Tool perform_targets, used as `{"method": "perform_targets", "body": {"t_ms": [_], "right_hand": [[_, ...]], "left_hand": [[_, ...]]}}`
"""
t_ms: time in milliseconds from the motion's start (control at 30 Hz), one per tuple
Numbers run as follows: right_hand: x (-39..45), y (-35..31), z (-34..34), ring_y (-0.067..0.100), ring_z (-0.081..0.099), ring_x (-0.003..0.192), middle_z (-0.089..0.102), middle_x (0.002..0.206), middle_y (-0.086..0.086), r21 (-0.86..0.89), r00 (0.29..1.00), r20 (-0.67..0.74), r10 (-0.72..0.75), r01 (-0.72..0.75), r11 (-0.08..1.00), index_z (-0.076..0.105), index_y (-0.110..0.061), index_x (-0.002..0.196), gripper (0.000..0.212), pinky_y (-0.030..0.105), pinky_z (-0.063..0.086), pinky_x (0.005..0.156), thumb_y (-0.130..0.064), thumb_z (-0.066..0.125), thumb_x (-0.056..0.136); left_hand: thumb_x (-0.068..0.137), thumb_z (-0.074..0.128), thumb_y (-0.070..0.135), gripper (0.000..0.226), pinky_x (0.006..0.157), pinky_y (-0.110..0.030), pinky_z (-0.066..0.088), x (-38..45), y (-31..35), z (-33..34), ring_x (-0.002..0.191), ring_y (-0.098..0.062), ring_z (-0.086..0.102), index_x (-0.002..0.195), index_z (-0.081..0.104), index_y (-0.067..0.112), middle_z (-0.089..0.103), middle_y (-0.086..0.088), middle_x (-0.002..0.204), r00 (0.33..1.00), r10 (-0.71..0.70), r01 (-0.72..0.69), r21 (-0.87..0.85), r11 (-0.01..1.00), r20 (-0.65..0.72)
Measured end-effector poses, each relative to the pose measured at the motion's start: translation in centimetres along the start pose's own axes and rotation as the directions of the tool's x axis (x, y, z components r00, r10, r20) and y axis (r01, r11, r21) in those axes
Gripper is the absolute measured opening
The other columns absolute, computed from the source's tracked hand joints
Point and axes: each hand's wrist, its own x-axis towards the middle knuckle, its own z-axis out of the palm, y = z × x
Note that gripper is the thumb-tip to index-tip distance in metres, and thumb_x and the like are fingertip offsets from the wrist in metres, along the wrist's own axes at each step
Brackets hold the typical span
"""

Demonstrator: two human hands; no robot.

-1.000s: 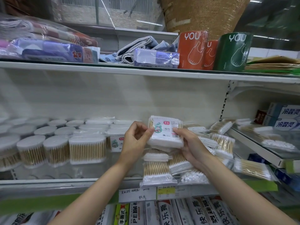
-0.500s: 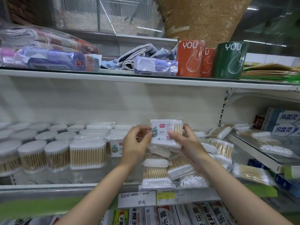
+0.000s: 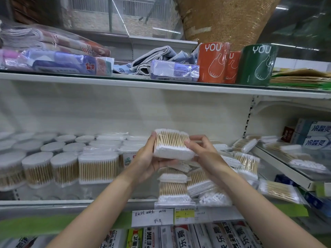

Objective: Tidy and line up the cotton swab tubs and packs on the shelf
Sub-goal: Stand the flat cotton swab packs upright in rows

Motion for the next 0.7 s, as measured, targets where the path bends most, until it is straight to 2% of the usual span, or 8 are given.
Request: {"method": "perform_targets", "body": {"t_ms": [100, 167, 233, 300, 400, 467, 533, 700], "right_hand": [[-0.1, 0.9, 0.4, 0.022, 0.066, 0.086, 0.063, 0.109, 0.013, 0.065, 0.993, 0.018, 0.114, -0.115, 0.991, 0.052, -0.012, 0.107, 0.032, 0.031, 0.054, 0.061, -0.035, 0.063, 0.087], [-0.1, 1.1, 0.5, 0.019, 0.064, 0.079, 0.062, 0.106, 0.015, 0.102, 0.993, 0.028, 0.116, -0.118, 0.988, 0.051, -0.008, 0.106, 0.031, 0.024, 0.050, 0.050, -0.031, 0.063, 0.088], [-0.2, 1.0, 0.5, 0.016, 0.064, 0.072, 0.063, 0.099, 0.014, 0.116, 0.993, 0.041, 0.109, -0.113, 0.987, 0.051, -0.008, 0.104, 0.028, 0.022, 0.048, 0.047, -0.028, 0.062, 0.088], [-0.3, 0.9, 0.5, 0.015, 0.064, 0.071, 0.065, 0.096, 0.010, 0.137, 0.994, 0.052, 0.096, -0.102, 0.985, 0.051, -0.010, 0.104, 0.026, 0.025, 0.049, 0.051, -0.025, 0.062, 0.088], [-0.5, 1.1, 0.2, 0.021, 0.066, 0.083, 0.069, 0.096, 0.008, 0.179, 0.997, 0.040, 0.060, -0.066, 0.982, 0.051, -0.009, 0.108, 0.028, 0.035, 0.053, 0.066, -0.019, 0.063, 0.084], [-0.7, 1.1, -0.2, 0.023, 0.066, 0.085, 0.070, 0.093, 0.005, 0.216, 0.999, 0.049, 0.021, -0.031, 0.976, 0.052, -0.010, 0.107, 0.025, 0.036, 0.054, 0.063, -0.012, 0.059, 0.083], [-0.8, 1.0, -0.4, 0.022, 0.065, 0.084, 0.070, 0.089, 0.002, 0.266, 0.999, 0.048, -0.018, 0.004, 0.964, 0.053, -0.012, 0.105, 0.023, 0.034, 0.053, 0.059, -0.004, 0.055, 0.084], [-0.9, 1.0, -0.6, 0.017, 0.062, 0.083, 0.066, 0.087, 0.001, 0.395, 0.997, 0.044, -0.058, 0.036, 0.918, 0.055, -0.014, 0.103, 0.031, 0.029, 0.047, 0.070, 0.005, 0.053, 0.079]], "left_hand": [[0.096, 0.029, 0.049, 0.052, 0.055, -0.026, 0.058, 0.1, -1.0, -0.7, 0.073, -0.022, 0.070, 0.108, 0.061, 0.010, 0.072, -0.012, 0.083, 0.997, -0.044, 0.052, 0.129, 0.990, -0.067], [0.096, 0.029, 0.050, 0.053, 0.041, -0.019, 0.049, 0.0, -1.5, -0.8, 0.051, -0.015, 0.062, 0.105, 0.060, 0.007, 0.067, -0.008, 0.063, 0.994, -0.056, 0.070, 0.158, 0.985, -0.095], [0.097, 0.030, 0.048, 0.053, 0.037, -0.017, 0.043, 0.1, -1.8, -0.9, 0.045, -0.012, 0.056, 0.102, 0.060, 0.006, 0.063, -0.005, 0.056, 0.995, -0.027, 0.043, 0.158, 0.986, -0.099], [0.097, 0.032, 0.047, 0.051, 0.043, -0.019, 0.049, 0.1, -1.9, -0.8, 0.054, -0.014, 0.062, 0.102, 0.063, 0.008, 0.069, -0.007, 0.067, 0.996, 0.019, -0.003, 0.182, 0.983, -0.090], [0.096, 0.036, 0.043, 0.045, 0.059, -0.023, 0.056, 0.0, -1.9, -1.0, 0.082, -0.018, 0.070, 0.108, 0.065, 0.011, 0.073, -0.008, 0.096, 0.993, 0.100, -0.081, 0.246, 0.966, -0.065], [0.096, 0.037, 0.037, 0.042, 0.072, -0.023, 0.056, -0.1, -1.9, -1.2, 0.098, -0.020, 0.068, 0.114, 0.062, 0.008, 0.071, -0.009, 0.105, 0.990, 0.138, -0.131, 0.246, 0.960, -0.010], [0.091, 0.040, 0.035, 0.041, 0.079, -0.021, 0.054, -0.4, -2.0, -1.3, 0.103, -0.019, 0.066, 0.115, 0.061, 0.008, 0.070, -0.009, 0.108, 0.988, 0.155, -0.156, 0.228, 0.961, 0.021], [0.086, 0.045, 0.029, 0.037, 0.084, -0.023, 0.053, -0.4, -2.3, -1.5, 0.103, -0.019, 0.066, 0.110, 0.061, 0.005, 0.071, -0.008, 0.105, 0.984, 0.169, -0.178, 0.215, 0.960, 0.059]]}}
